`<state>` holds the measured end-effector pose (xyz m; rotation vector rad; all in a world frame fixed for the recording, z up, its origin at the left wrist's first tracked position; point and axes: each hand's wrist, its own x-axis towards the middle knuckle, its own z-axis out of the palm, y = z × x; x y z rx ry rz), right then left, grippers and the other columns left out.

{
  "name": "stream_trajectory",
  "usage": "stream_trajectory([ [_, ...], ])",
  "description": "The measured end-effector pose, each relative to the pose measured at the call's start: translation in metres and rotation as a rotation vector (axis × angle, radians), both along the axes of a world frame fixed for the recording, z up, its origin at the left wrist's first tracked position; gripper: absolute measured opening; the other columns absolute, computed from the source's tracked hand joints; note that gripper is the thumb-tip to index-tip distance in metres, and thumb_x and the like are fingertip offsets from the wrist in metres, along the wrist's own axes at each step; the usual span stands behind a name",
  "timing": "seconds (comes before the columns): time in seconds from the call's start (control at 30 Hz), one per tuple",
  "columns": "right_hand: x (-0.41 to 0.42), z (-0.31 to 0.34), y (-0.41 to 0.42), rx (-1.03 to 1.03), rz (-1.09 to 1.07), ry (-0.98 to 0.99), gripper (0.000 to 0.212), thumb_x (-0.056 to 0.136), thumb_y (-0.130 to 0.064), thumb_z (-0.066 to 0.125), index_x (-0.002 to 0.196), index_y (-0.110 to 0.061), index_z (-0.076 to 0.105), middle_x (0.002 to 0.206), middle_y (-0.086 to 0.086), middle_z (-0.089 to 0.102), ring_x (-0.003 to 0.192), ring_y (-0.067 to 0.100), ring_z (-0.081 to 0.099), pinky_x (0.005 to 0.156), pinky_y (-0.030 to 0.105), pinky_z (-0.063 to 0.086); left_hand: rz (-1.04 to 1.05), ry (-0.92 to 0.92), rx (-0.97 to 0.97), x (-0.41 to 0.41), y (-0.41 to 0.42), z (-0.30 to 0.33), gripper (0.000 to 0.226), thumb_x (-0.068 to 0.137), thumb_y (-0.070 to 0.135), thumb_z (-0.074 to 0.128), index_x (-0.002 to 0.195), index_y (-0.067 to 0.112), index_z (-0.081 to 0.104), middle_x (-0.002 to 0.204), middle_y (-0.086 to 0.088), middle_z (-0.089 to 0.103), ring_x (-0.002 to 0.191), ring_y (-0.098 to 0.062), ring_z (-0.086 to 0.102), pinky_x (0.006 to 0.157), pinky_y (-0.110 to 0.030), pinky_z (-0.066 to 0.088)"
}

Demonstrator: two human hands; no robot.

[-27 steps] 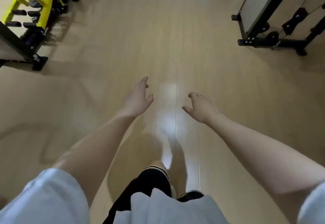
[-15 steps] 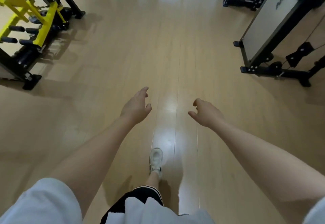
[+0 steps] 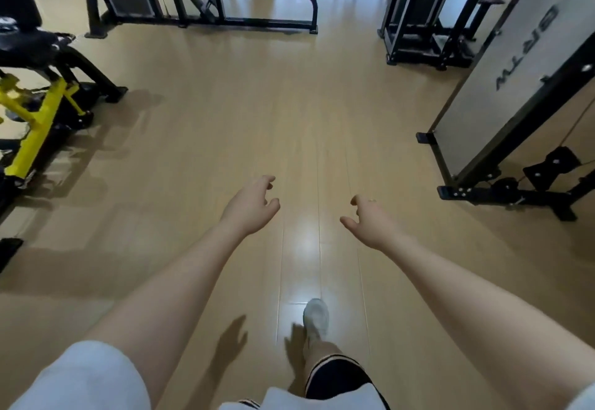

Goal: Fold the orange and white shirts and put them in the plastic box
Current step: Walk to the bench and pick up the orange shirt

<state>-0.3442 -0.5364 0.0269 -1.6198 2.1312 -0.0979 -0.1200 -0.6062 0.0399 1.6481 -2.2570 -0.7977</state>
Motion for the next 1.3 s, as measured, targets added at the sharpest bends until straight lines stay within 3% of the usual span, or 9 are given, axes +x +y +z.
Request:
stream_trajectory([
  [0.17, -0.042, -0.009, -0.148, -0.027, 0.024, 0.009, 0.051, 0.092, -0.042, 0.046, 0.132, -0.011, 0.039, 0.127, 0.012, 0.054, 0.116, 0.029, 0.051, 0.091, 0.042, 0.047, 0.041, 0.018, -0.027, -0.043, -0.140, -0.011, 0.045, 0.088, 0.021, 0.050, 0.132, 0.011, 0.047, 0.129, -0.007, 0.054, 0.098, -0.023, 0.058, 0.093, -0.034, 0.046],
  [0.3, -0.076, -0.001, -0.268, -0.045, 0.076, -0.024, 0.047, 0.094, -0.039, 0.046, 0.131, -0.011, 0.040, 0.129, 0.009, 0.053, 0.116, 0.027, 0.052, 0.089, 0.038, 0.045, 0.064, -0.003, 0.028, -0.086, -0.251, -0.008, 0.044, 0.089, 0.019, 0.051, 0.132, 0.008, 0.047, 0.130, -0.010, 0.054, 0.110, -0.026, 0.055, 0.095, -0.028, 0.039],
  [0.5, -0.131, 0.019, -0.425, -0.038, 0.095, 0.013, 0.045, 0.094, -0.040, 0.044, 0.129, -0.012, 0.042, 0.121, 0.009, 0.058, 0.108, 0.028, 0.056, 0.075, 0.033, 0.043, 0.070, 0.022, 0.054, -0.137, -0.395, 0.015, 0.045, 0.090, 0.016, 0.052, 0.133, 0.006, 0.044, 0.128, -0.011, 0.054, 0.112, -0.028, 0.052, 0.092, -0.025, 0.037],
  [0.77, -0.190, -0.011, -0.618, 0.008, 0.076, 0.014, 0.046, 0.092, -0.044, 0.045, 0.127, -0.013, 0.042, 0.120, 0.009, 0.058, 0.107, 0.029, 0.057, 0.083, 0.038, 0.049, 0.071, 0.018, 0.106, -0.186, -0.589, -0.010, 0.047, 0.089, 0.016, 0.051, 0.135, 0.008, 0.041, 0.127, -0.009, 0.053, 0.101, -0.026, 0.052, 0.088, -0.025, 0.037],
  [0.9, -0.219, -0.031, -0.735, 0.047, 0.074, 0.034, 0.047, 0.093, -0.043, 0.045, 0.128, -0.011, 0.042, 0.120, 0.011, 0.059, 0.109, 0.030, 0.056, 0.081, 0.036, 0.046, 0.042, -0.025, 0.144, -0.211, -0.708, -0.032, 0.046, 0.089, 0.016, 0.051, 0.133, 0.006, 0.043, 0.128, -0.011, 0.053, 0.111, -0.029, 0.052, 0.092, -0.026, 0.036],
  [1.07, -0.257, -0.023, -0.894, 0.104, 0.045, 0.041, 0.047, 0.093, -0.042, 0.044, 0.128, -0.012, 0.041, 0.122, 0.010, 0.058, 0.110, 0.030, 0.056, 0.081, 0.036, 0.046, 0.003, -0.127, 0.245, -0.240, -0.871, -0.021, 0.048, 0.091, 0.019, 0.048, 0.137, 0.010, 0.039, 0.132, -0.007, 0.050, 0.118, -0.025, 0.049, 0.098, -0.029, 0.038],
  [1.3, -0.330, -0.021, -1.100, 0.073, -0.032, -0.045, 0.047, 0.092, -0.044, 0.045, 0.127, -0.012, 0.043, 0.120, 0.009, 0.060, 0.108, 0.029, 0.057, 0.084, 0.036, 0.048, 0.037, -0.112, 0.210, -0.308, -1.085, -0.015, 0.045, 0.089, 0.018, 0.051, 0.133, 0.008, 0.045, 0.128, -0.009, 0.055, 0.107, -0.026, 0.055, 0.090, -0.026, 0.040],
])
